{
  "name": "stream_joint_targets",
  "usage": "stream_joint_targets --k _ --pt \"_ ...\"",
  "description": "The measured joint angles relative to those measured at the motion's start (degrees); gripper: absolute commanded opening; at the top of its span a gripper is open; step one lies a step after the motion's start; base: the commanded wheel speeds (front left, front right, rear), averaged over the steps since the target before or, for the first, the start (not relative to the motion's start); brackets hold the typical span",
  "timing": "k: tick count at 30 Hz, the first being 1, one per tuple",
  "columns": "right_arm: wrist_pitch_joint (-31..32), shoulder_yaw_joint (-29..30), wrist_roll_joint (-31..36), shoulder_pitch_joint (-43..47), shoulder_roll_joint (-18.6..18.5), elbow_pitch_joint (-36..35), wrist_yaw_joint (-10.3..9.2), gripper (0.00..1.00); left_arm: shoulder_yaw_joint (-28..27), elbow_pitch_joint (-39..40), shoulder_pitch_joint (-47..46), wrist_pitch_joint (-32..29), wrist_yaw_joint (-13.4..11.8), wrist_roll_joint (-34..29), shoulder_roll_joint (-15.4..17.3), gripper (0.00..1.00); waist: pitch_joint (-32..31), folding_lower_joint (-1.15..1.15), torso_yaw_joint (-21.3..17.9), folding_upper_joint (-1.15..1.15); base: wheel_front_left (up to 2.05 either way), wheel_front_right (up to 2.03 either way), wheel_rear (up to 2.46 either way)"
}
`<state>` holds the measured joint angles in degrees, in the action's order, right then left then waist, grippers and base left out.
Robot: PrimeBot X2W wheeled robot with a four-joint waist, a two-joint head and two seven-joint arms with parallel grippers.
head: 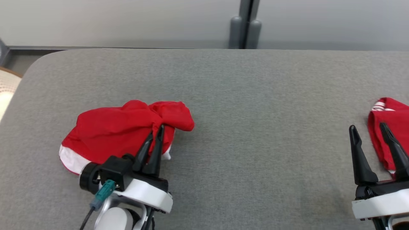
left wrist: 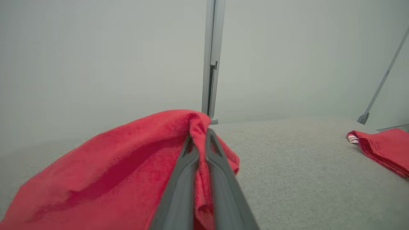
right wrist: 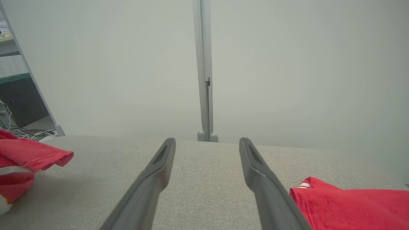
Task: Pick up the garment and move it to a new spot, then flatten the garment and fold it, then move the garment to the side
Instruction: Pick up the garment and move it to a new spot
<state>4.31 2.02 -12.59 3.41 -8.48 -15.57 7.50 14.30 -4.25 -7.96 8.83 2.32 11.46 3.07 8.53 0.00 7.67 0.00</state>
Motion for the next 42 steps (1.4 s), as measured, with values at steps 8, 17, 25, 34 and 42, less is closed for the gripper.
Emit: stream_joint_targets --k 8,17,25,34,42 --pt "-2.6 -0.21 -1.12 -2.33 1.93 0.81 0.0 1.0 12.2 -2.86 -7.34 -1.75 1.03 3.41 -0.26 0.0 3.53 0.0 -10.77 0.0 0.0 0.0 0.0" --pt "-7.08 -0.01 -2.54 -2.93 4.22 5.39 -0.01 1.0 23.46 -12.84 -16.86 -1.11 1.07 6.87 -0.36 0.31 10.42 0.0 -23.27 0.0 0.0 0.0 0.0" --pt "-8.36 0.21 -1.76 -4.46 4.58 6.65 -0.01 1.0 25.98 -16.88 -19.71 3.41 0.4 6.32 -0.3 1.0 14.08 0.0 -25.59 0.0 0.0 0.0 0.0" --pt "-7.22 1.13 -0.9 -4.6 3.13 5.56 0.0 1.0 20.35 -7.44 -17.31 6.04 -3.88 5.98 2.22 1.0 10.99 0.0 -18.76 0.0 0.0 0.0 0.0" --pt "-4.98 1.37 -0.36 -3.24 2.0 4.01 0.0 1.0 4.89 -0.78 -10.41 6.24 -9.67 7.05 7.38 1.0 6.58 0.0 -11.8 0.0 0.0 0.0 0.0"
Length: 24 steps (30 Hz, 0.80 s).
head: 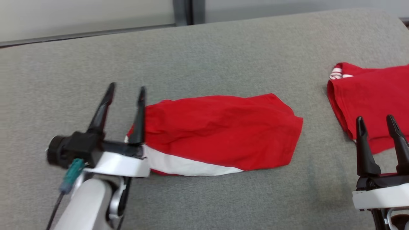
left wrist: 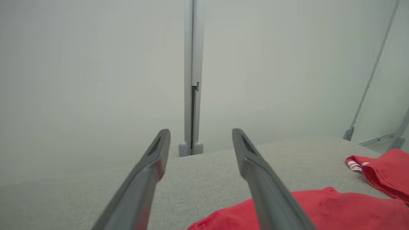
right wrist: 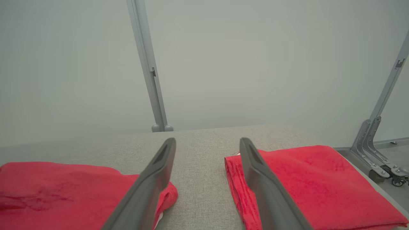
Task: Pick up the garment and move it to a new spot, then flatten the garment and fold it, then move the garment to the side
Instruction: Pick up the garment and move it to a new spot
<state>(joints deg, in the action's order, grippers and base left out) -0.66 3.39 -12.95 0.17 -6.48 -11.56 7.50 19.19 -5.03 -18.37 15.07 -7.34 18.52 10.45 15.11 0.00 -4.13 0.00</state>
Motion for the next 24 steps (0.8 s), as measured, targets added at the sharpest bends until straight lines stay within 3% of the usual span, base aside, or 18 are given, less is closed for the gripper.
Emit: stream_joint_targets --k 11,24 --pt "2.35 -0.7 0.16 4.92 -0.07 -0.03 0.0 1.0 -7.99 0.8 12.49 0.01 1.83 2.31 2.89 1.0 -7.1 0.0 4.97 0.0 0.0 0.0 0.0" --pt "4.71 -3.19 -0.13 9.79 -1.6 -0.3 0.0 1.0 -7.42 0.6 20.7 0.01 1.98 2.15 3.1 1.0 -14.56 0.0 5.53 0.0 0.0 0.0 0.0"
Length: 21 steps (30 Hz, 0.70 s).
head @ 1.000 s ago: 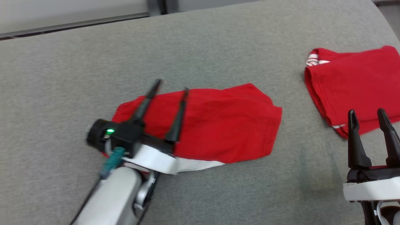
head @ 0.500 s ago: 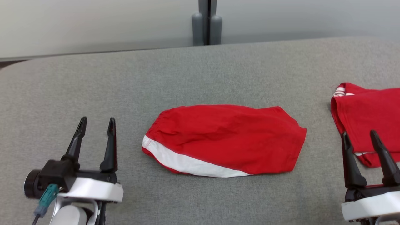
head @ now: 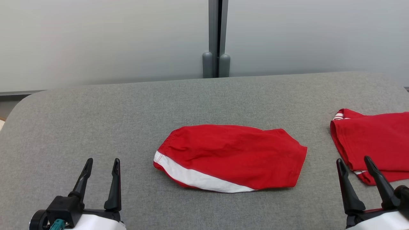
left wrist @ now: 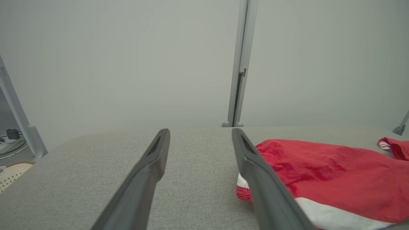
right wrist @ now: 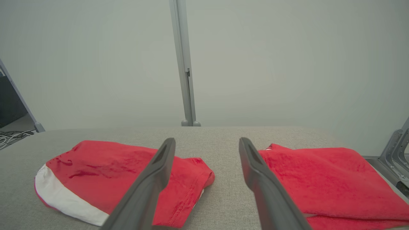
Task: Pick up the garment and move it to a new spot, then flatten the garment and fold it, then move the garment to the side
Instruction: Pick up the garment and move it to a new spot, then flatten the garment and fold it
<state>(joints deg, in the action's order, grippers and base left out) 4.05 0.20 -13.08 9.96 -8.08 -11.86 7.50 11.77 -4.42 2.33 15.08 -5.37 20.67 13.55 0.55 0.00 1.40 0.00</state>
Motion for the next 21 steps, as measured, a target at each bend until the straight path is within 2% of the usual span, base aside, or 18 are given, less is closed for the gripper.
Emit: stream_joint_targets --k 21 --pt "0.77 0.74 -0.64 0.64 0.22 -0.05 -0.01 1.0 1.02 -0.57 -0.1 -0.19 -0.23 0.08 -0.08 1.0 0.08 0.0 0.88 0.0 0.0 0.0 0.0"
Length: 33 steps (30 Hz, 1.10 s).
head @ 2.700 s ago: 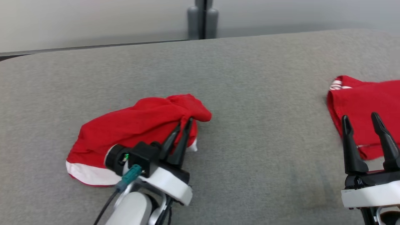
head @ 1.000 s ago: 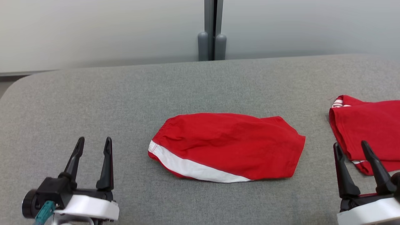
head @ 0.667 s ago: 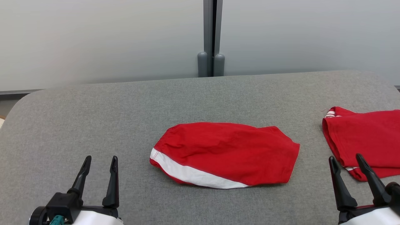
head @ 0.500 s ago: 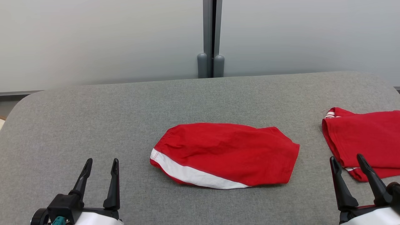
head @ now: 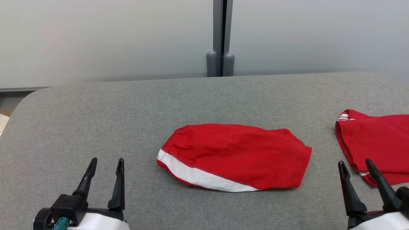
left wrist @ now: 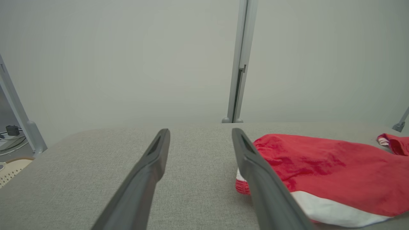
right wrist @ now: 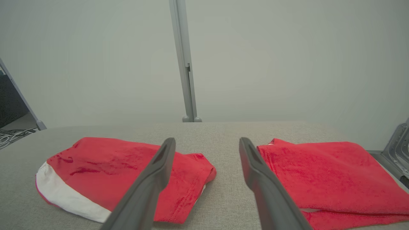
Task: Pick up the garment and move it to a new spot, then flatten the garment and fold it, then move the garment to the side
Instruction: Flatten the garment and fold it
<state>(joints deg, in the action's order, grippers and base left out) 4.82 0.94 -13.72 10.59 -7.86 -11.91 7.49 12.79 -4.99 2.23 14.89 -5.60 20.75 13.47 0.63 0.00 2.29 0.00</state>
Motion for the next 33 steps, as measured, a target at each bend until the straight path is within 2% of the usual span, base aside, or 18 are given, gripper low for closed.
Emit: stream_joint_targets --k 7,15,19,20,21,22,23,33 --pt "0.13 -1.88 -1.71 -0.41 -0.12 7.45 0.01 1.0 1.09 1.44 -3.74 0.02 0.1 -1.13 -0.49 1.0 3.32 0.0 2.03 0.0 0.0 0.0 0.0" --pt "-1.3 -4.15 -4.99 -6.96 -0.34 19.58 0.01 1.0 1.88 2.6 -8.26 0.1 0.49 -2.54 -3.03 1.0 9.18 0.0 5.38 0.0 0.0 0.0 0.0" --pt "-2.04 -6.16 -7.12 -9.2 -0.65 23.36 0.0 1.0 1.52 2.83 -8.73 0.1 0.91 -3.23 -3.78 1.0 11.02 0.0 6.81 0.0 0.0 0.0 0.0" --pt "-2.49 -6.53 -7.5 -9.5 -0.83 23.59 0.0 0.49 1.48 2.86 -8.81 0.1 1.01 -3.5 -3.93 1.0 11.28 0.0 7.0 0.0 0.0 0.0 0.0" --pt "-2.83 -6.94 -7.66 -9.59 -1.14 23.49 0.0 0.24 1.44 2.91 -8.9 0.1 1.09 -3.74 -4.08 1.0 11.51 0.0 7.13 0.0 0.0 0.0 0.0" --pt "-3.42 -7.14 -7.93 -9.55 -1.42 23.16 0.0 0.24 1.4 3.01 -9.04 0.1 1.22 -3.97 -4.24 1.0 11.68 0.0 7.18 0.0 0.0 0.0 0.0" --pt "-3.42 -7.14 -7.93 -9.55 -1.42 23.16 0.0 0.0 1.4 3.01 -9.04 0.1 1.22 -3.97 -4.24 1.0 11.68 0.0 7.18 0.0 0.0 0.0 0.0" --pt "-5.81 -7.11 -6.19 -9.54 -4.83 12.06 0.0 0.0 0.27 4.24 -10.25 0.1 2.13 -5.46 -5.11 1.0 12.96 0.0 5.63 0.0 0.0 0.0 0.0"
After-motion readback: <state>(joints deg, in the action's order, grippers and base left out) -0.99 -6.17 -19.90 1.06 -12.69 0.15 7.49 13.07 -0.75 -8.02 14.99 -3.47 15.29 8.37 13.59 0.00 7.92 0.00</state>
